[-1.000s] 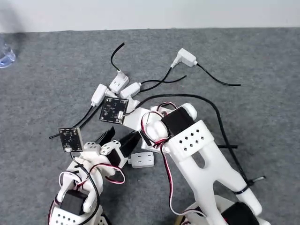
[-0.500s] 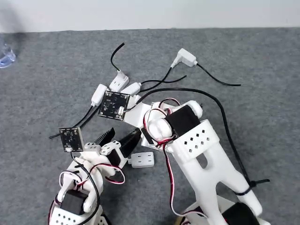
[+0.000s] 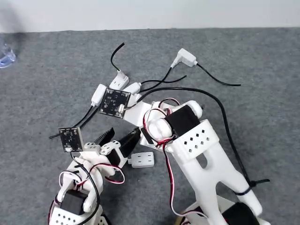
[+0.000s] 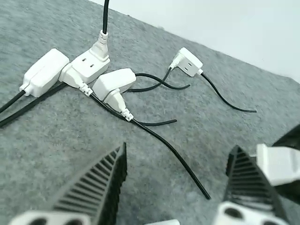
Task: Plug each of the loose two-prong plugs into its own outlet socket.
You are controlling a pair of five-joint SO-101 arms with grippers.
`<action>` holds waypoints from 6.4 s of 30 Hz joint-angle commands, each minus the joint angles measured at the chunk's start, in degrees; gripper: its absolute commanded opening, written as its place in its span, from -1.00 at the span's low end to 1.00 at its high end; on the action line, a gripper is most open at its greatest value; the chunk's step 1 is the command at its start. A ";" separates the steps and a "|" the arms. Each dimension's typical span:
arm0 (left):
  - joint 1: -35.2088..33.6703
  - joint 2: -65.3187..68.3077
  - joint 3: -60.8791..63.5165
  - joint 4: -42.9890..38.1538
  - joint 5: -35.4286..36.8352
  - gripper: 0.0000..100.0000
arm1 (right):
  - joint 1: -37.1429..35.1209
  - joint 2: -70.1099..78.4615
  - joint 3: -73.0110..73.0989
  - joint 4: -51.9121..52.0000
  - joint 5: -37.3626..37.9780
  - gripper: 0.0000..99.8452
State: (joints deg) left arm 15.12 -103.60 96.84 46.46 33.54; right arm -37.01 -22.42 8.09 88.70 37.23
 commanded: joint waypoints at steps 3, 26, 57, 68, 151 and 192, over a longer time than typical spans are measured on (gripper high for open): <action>0.18 -0.53 -0.48 0.35 -0.09 -0.35 | -1.80 -1.45 -4.22 -2.59 -1.23 -0.98; -22.51 -0.62 -0.48 1.85 -0.18 -0.35 | -2.33 -1.27 4.66 -3.03 3.34 -0.98; -33.58 -0.62 -0.48 15.65 -9.49 -0.35 | -2.07 -0.31 28.13 -17.89 31.56 -0.98; -33.58 -0.62 -0.48 15.65 -9.49 -0.35 | -1.10 7.25 25.32 -19.47 31.82 -0.98; -33.58 -0.62 -0.48 15.47 -9.49 -0.35 | -6.73 2.77 16.00 -11.91 22.15 -0.34; -23.74 -0.44 -0.57 12.84 -56.97 -0.35 | 45.32 -55.96 74.11 -38.37 -14.07 -0.28</action>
State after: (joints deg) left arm -13.80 -103.60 96.75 63.52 -20.09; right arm 7.74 -77.71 80.70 53.89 23.69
